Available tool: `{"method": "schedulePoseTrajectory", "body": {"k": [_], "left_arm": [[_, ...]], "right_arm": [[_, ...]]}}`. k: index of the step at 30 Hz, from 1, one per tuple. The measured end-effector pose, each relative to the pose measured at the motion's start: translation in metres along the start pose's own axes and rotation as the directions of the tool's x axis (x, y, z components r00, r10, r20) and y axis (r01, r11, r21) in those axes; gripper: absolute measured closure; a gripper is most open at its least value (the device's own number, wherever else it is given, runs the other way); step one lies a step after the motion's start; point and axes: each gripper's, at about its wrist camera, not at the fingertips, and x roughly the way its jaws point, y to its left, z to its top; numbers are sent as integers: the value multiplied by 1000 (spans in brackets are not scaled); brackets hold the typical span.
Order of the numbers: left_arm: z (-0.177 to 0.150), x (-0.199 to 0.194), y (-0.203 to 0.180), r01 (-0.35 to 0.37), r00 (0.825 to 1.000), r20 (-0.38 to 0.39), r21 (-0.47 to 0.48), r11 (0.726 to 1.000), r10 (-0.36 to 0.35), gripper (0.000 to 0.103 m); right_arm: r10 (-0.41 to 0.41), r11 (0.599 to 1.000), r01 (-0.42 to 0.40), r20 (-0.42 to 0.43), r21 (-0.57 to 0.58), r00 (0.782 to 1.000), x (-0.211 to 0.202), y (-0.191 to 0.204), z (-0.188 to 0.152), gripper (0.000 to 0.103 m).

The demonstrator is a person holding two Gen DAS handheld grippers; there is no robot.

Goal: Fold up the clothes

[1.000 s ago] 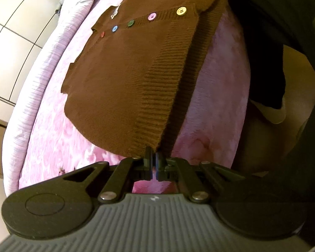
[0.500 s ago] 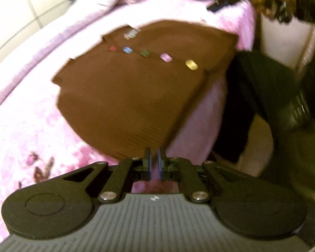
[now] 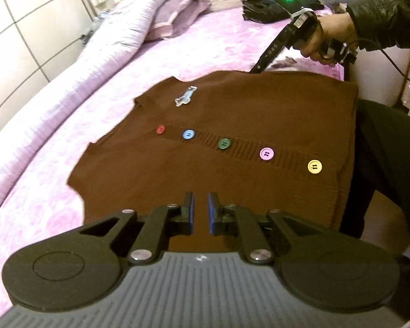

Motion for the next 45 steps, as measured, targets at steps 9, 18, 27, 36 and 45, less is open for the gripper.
{"method": "schedulePoseTrajectory", "body": {"k": [9, 18, 27, 36, 45], "left_arm": [[-29, 18, 1, -60, 995, -79, -17, 998, 58, 92], [-85, -23, 22, -196, 971, -179, -223, 955, 158, 88], [-123, -54, -6, -156, 986, -124, -421, 894, 114, 87], [-113, -84, -32, -197, 980, -67, -420, 886, 187, 84], [-105, -57, -60, -256, 965, -163, -389, 885, 207, 76]], "right_arm": [[-151, 982, 159, 88, -103, 985, -21, 1, 6, 103], [-135, 991, 134, 83, 20, 987, -59, 10, -19, 96], [-77, 979, 75, -3, -191, 997, -94, 75, -117, 70], [-87, 978, 91, 30, -189, 996, -137, 103, -132, 67], [-118, 987, 108, -83, -120, 989, -120, 121, -145, 56]]}}
